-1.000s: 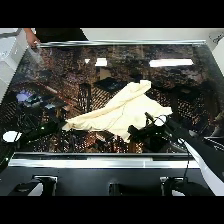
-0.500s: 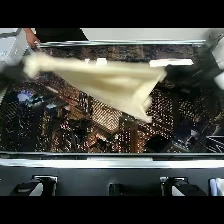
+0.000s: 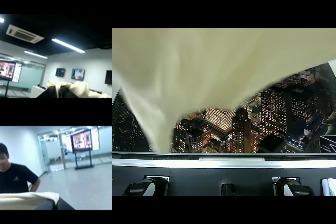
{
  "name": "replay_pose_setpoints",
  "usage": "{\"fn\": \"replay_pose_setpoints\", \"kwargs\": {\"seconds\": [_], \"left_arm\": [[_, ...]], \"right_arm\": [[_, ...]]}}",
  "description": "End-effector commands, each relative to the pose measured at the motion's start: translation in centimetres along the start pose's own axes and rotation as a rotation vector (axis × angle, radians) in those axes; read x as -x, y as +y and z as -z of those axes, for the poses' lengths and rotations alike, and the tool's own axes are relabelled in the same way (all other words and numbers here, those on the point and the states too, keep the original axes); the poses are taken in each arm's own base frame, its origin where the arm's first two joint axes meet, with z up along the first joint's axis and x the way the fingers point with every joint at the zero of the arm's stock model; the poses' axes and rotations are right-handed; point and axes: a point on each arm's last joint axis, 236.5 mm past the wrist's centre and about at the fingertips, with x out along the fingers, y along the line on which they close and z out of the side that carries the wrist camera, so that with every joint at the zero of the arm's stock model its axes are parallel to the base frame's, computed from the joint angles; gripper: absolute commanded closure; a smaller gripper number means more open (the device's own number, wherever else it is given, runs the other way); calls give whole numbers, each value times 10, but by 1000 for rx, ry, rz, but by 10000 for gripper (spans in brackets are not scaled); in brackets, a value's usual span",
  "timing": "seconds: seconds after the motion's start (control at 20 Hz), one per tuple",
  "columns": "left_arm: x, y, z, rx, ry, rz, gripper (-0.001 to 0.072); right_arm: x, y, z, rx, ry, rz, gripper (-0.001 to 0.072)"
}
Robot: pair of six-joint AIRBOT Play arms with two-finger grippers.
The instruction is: Fold the clothes and pants, and hang the long-sleeved shirts on hangers.
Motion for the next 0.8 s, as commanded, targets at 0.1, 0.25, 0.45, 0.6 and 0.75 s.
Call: {"fn": "replay_pose_setpoints", "kwargs": {"seconds": [0.1,0.25,0.45,0.6,0.75], "left_arm": [[-1,20,20,-122,65,-64,674],[-11,77,121,-57,296,-134,674],[6,185,300,104,611,-316,674],[32,234,423,230,820,-413,674],[56,232,519,391,990,-455,674]], "right_arm": [[-13,-12,47,-23,187,33,681],[-45,-50,191,-92,684,99,681],[-98,-106,383,-287,1064,190,681],[-120,-109,506,-595,1220,212,680],[-121,-89,580,-868,1359,187,680]]}}
